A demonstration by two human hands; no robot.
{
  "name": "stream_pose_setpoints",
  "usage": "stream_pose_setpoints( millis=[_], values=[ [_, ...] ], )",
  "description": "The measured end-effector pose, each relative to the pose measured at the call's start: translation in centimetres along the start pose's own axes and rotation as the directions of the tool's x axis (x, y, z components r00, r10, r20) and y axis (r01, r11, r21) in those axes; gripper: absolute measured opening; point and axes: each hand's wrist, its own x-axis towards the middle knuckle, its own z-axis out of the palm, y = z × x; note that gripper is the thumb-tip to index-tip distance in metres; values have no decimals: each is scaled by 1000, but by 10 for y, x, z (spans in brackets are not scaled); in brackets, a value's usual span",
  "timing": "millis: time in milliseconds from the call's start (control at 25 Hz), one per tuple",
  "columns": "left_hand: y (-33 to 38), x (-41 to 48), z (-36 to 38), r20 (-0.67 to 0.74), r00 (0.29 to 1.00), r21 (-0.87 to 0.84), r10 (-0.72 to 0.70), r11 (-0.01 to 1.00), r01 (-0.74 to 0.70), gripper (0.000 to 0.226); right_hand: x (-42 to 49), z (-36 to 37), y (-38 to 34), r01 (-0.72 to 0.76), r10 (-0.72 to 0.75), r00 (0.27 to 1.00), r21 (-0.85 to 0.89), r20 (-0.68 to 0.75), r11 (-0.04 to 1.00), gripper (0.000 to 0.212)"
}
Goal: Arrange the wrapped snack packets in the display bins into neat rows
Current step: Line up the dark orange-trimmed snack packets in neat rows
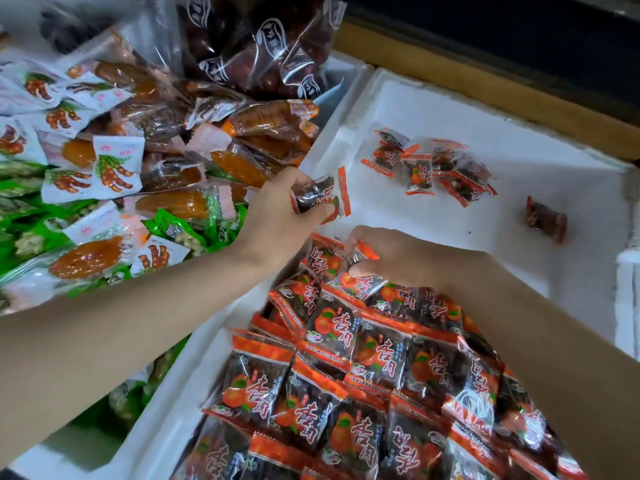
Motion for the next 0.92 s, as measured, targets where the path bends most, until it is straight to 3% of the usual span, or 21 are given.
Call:
stream_pose_setpoints(
  millis=[200,400,520,600,680,760,840,920],
  values=[
    [3,-9,8,92,996,-19,-14,1000,16,10,4,12,8,36,-13,968,88,-252,995,41],
    [11,-14,14,72,992,-119,-103,987,111,15,-22,9,12,46,46,952,289,-302,956,56],
    [23,-20,23,169,979,-154,-113,978,139,22,-52,3,4,199,66,930,645,-362,738,41],
    [31,-28,26,280,957,-130,-76,985,116,24,-71,3,0,238,120,907,727,-403,644,29],
    [36,-39,27,389,921,-50,-9,998,31,23,-85,5,3,191,174,890,690,-422,698,20],
    [39,-52,27,491,869,32,53,996,-79,23,-98,11,11,69,230,872,574,-432,816,11],
    [38,-64,26,582,809,107,83,978,-178,44,-110,21,18,-56,262,874,452,-409,890,7],
    [34,-74,30,632,768,115,105,967,-227,65,-118,35,21,-83,230,895,363,-382,928,13]
  ],
)
